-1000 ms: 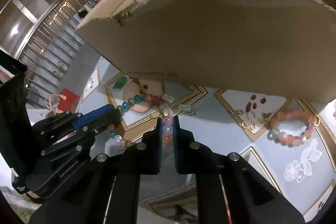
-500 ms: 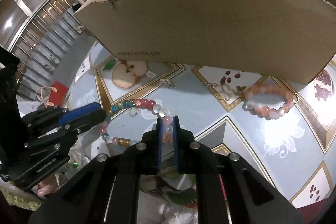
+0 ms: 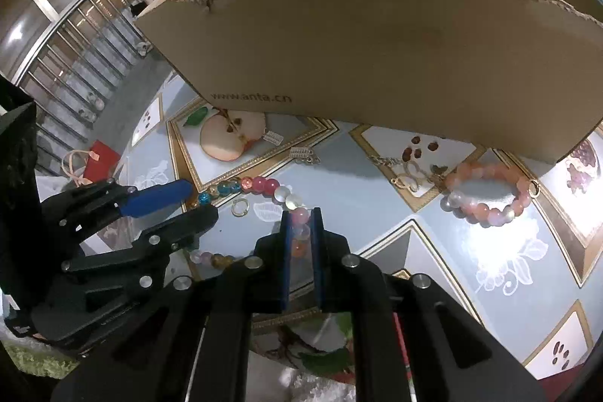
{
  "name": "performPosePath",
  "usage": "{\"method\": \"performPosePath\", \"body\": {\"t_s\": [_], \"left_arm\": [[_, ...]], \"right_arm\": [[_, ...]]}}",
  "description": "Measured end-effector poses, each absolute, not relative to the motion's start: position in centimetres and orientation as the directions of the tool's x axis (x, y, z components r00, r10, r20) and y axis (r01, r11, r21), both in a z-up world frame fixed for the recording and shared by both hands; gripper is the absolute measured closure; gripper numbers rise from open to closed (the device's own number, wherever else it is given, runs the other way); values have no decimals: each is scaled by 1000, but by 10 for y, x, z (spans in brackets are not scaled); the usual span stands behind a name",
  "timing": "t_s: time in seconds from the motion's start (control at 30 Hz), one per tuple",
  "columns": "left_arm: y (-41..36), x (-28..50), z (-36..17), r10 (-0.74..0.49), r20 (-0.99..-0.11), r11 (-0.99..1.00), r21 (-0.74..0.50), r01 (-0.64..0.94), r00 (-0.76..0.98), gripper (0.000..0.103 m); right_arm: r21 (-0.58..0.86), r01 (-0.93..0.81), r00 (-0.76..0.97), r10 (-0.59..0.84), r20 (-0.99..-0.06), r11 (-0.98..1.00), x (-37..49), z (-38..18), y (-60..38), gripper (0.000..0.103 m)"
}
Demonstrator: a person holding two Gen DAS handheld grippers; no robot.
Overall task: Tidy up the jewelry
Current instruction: 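Lift the bead bracelet with both tools and carry it over the box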
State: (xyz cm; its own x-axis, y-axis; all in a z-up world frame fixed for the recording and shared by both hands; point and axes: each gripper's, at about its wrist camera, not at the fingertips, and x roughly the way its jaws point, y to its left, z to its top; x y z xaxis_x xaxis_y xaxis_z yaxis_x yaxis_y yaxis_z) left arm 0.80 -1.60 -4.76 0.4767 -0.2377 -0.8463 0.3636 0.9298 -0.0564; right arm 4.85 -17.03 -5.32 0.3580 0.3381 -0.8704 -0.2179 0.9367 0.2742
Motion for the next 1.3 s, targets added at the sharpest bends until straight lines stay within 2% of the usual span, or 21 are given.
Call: {"method": "performPosePath", "body": {"t_s": [0.1, 0.2, 0.83, 1.3], "left_arm": [[-16, 10, -48, -231, -847, 932, -51, 360, 478, 92], [-15, 12, -47, -242, -845, 931, -64, 358, 477, 95], [-10, -3, -8, -296, -784, 930, -106, 353, 545, 95], [-14, -24, 71, -366, -666, 909, -104, 405, 650, 95]], "right_arm": [[273, -224, 360, 340, -869, 935, 49, -54, -169, 92], [267, -232, 369, 338, -865, 935, 50, -54, -168, 92], [353, -220, 429, 415, -802, 909, 35, -27, -189, 93], [336, -296, 562, 447, -696, 894, 16, 48, -204, 93]]}}
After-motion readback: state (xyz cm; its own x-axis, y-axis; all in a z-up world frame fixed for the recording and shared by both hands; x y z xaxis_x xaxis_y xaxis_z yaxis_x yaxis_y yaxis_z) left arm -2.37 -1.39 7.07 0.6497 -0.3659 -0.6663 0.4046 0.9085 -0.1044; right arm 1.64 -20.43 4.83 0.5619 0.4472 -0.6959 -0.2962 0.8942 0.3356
